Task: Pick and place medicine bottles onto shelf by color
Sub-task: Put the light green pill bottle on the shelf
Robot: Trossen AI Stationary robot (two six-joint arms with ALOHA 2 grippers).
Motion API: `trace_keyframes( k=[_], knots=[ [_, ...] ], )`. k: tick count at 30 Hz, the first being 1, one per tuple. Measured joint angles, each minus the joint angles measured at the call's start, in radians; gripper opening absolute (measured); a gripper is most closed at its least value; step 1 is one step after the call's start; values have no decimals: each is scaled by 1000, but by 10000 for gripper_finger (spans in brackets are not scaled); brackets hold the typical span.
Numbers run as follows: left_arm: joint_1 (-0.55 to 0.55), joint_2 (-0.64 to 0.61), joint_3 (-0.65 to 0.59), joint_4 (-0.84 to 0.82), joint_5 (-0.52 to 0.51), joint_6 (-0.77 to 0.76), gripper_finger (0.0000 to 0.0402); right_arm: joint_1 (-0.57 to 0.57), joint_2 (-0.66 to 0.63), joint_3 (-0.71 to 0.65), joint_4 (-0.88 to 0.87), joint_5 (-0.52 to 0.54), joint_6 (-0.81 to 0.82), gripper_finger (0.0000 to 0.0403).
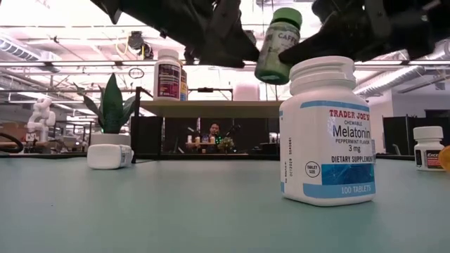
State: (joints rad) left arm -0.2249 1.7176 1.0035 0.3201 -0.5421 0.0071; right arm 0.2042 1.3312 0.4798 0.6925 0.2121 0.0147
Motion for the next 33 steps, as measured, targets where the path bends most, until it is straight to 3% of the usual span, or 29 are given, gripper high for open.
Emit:
trace_keyframes(
  k=[6,11,18,33],
  knots=[
    [-13,-3,-4,-71,21,-7,320,15,-5,-93,168,256,-5,214],
    [-13,-69,-4,-119,2,-21,316,17,-3,-168,196,313,12,214],
    [-11,-135,-2,-87,6,-59,318,44,-3,-191,230,299,-4,214],
    [-11,-134,-3,-74,5,-43,287,98,-3,-190,329,285,-29,213]
  ],
)
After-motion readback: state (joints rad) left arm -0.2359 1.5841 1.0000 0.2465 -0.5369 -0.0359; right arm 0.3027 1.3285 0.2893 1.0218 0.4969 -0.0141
